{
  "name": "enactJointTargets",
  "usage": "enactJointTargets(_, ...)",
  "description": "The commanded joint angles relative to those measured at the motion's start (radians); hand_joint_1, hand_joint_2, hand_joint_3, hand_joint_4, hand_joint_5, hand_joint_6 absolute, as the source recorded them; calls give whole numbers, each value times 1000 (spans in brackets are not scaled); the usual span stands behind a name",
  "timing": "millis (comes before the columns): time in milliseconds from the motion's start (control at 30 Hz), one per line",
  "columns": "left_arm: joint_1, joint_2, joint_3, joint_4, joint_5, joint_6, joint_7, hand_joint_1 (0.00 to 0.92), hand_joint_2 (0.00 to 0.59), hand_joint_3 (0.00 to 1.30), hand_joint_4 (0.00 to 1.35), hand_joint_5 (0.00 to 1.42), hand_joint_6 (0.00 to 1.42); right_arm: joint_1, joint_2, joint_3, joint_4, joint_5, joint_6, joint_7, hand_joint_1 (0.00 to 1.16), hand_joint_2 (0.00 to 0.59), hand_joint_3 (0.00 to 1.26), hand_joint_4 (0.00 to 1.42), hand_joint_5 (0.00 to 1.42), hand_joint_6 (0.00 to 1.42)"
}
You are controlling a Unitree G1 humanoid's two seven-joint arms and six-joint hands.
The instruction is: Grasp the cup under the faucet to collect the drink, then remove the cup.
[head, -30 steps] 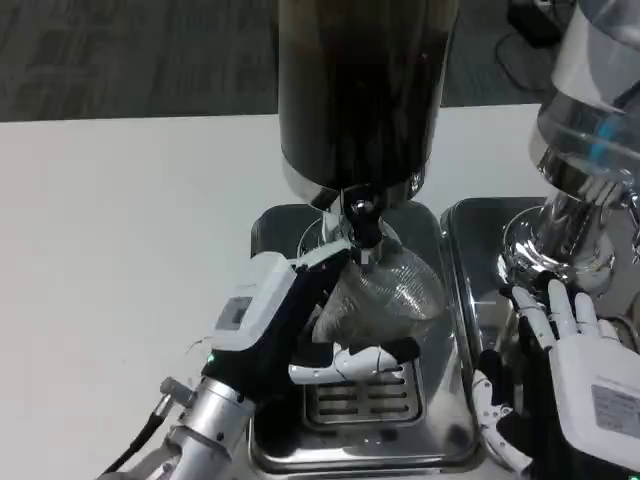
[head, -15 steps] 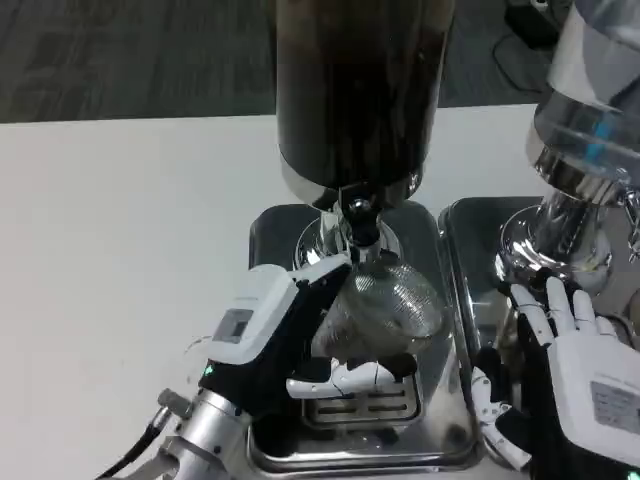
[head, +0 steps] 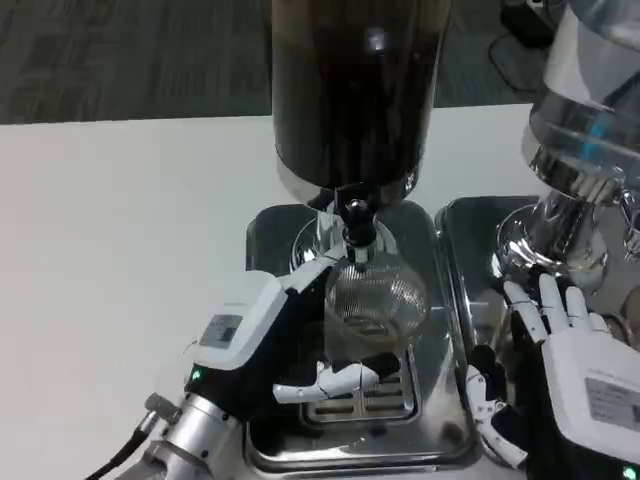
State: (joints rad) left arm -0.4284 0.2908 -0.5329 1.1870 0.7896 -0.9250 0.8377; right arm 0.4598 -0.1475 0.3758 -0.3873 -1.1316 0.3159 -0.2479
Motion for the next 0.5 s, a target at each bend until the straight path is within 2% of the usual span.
enactJointTargets(33,34,37,-5,5,1,33,-19,270,109,108,154,450,332,-6,-3,0,18,8,-9,-3,412,530,147,0,0,64)
enactJointTargets(133,54,60,18,-17,-20,43,-30,231,87,58,83,396,283,-11,-2,1,25,11,-13,-8,412,530,147,0,0,64)
enactJointTargets(500,88,87,60,-65,-42,57,-50,208,79,43,69,388,263,-22,-6,1,33,16,-16,-5,412,530,147,0,0,64)
